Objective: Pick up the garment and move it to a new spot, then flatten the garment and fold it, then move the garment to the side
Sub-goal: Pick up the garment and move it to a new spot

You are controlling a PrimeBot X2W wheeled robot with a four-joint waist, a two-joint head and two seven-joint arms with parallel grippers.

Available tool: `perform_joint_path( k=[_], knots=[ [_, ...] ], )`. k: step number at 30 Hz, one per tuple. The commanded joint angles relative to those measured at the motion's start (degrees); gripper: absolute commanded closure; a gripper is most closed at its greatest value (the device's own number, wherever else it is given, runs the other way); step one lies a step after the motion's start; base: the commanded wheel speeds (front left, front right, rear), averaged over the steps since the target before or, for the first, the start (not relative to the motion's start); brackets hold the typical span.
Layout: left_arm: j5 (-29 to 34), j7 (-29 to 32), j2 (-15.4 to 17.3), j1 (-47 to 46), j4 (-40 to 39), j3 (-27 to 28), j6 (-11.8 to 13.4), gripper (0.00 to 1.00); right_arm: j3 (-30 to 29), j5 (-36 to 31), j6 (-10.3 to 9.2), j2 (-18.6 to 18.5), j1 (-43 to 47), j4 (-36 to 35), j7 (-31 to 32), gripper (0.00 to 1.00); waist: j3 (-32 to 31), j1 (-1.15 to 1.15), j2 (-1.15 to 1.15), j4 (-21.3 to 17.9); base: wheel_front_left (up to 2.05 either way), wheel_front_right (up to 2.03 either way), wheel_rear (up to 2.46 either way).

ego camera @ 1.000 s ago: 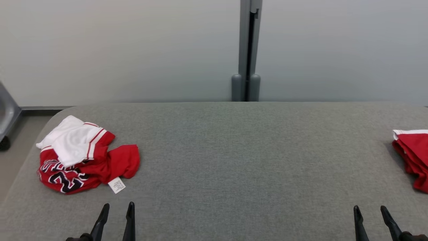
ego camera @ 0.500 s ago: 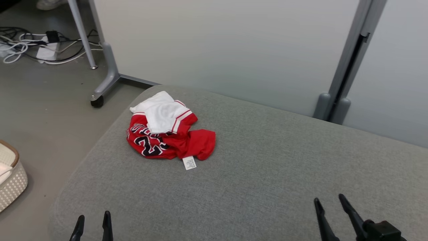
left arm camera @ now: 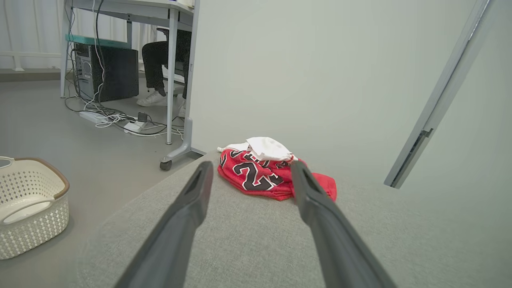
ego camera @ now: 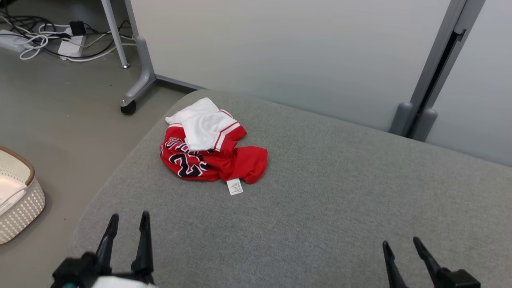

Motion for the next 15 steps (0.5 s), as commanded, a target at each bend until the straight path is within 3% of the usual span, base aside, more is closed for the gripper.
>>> perform_joint_path(
  k=[1,9,15],
  knots=[
    [-1.1,0.4,0.1,-3.9,1.0,-0.7,-0.4,0.0,-0.4,-1.1,-0.01,-0.9,-1.5,-1.0,-0.3,0.0,4.9,0.0,0.0,-1.3,0.0,0.0,0.0],
    [-6.7,9.4,1.0,-32.4,13.6,-4.7,-1.1,0.0,1.1,-4.2,-0.01,-8.5,-11.8,-6.5,0.4,0.0,25.8,0.0,0.0,-5.0,0.0,0.0,0.0],
    [-10.0,18.8,3.2,-49.9,29.6,-5.2,-1.1,0.0,2.1,-4.4,-0.01,-11.5,-15.5,-10.8,1.7,0.0,34.1,0.0,0.0,-8.3,0.0,0.0,0.0]
  ],
)
